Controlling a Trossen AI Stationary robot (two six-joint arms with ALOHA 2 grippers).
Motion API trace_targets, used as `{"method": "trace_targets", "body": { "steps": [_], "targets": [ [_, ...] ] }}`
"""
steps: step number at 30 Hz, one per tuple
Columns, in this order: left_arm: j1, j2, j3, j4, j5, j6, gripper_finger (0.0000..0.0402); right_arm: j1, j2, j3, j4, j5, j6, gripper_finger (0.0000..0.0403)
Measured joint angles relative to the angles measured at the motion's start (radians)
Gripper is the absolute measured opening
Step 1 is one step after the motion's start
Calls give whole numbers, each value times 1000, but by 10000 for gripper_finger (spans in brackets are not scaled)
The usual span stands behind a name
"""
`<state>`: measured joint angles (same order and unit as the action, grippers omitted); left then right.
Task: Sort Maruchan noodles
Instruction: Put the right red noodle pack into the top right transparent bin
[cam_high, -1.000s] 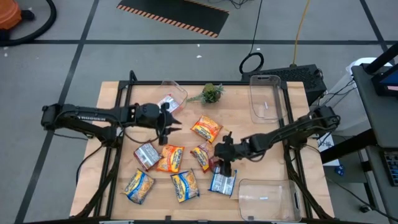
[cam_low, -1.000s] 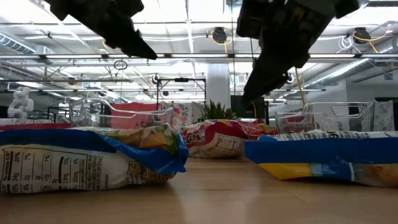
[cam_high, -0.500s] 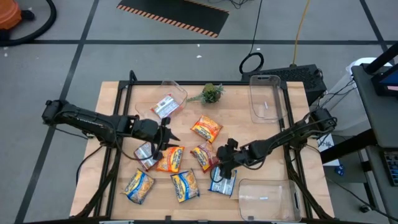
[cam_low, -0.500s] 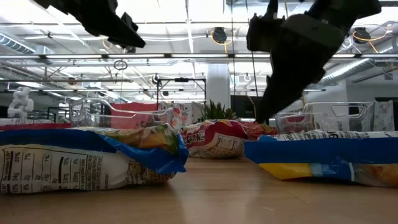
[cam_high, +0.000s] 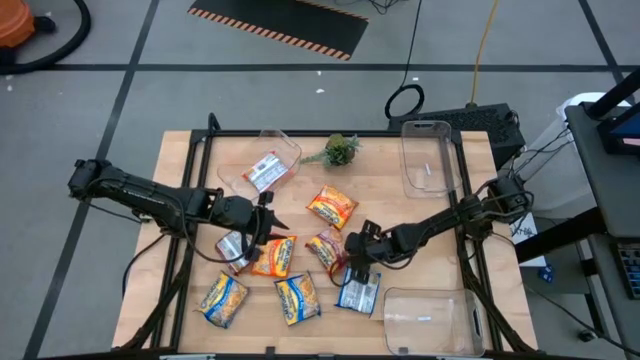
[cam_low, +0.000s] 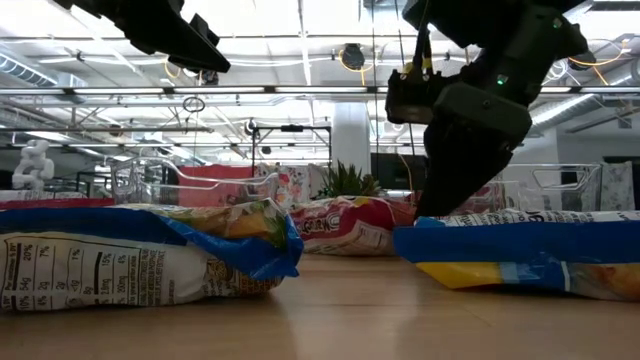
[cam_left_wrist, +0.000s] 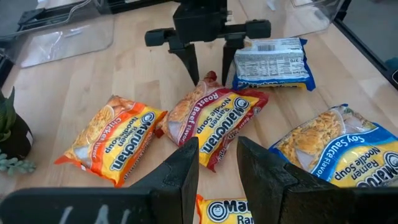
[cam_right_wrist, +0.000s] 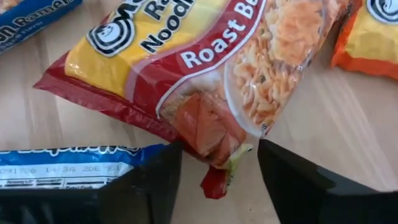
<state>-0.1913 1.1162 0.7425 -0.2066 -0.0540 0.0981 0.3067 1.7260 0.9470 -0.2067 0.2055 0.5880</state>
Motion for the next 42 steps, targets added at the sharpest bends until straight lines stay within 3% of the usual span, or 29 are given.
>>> {"method": "trace_targets", "body": {
  "steps": [12, 19, 31, 38, 42],
  "targets": [
    [3, 0, 0, 0, -2, 41, 115, -49, -9, 0, -2, 0, -180, 8],
    [40, 0, 0, 0, -3, 87, 115, -93, -92, -1, -30, 35, -294, 3],
    [162, 0, 0, 38, -2, 134, 115, -124, -387, -1, -126, 262, -499, 1],
    [199, 0, 0, 53, -1, 118, 115, -125, -515, -1, -188, 436, -587, 0],
    [200, 0, 0, 52, -1, 109, 115, -125, -572, -1, -193, 601, -654, 0]
  ]
}}
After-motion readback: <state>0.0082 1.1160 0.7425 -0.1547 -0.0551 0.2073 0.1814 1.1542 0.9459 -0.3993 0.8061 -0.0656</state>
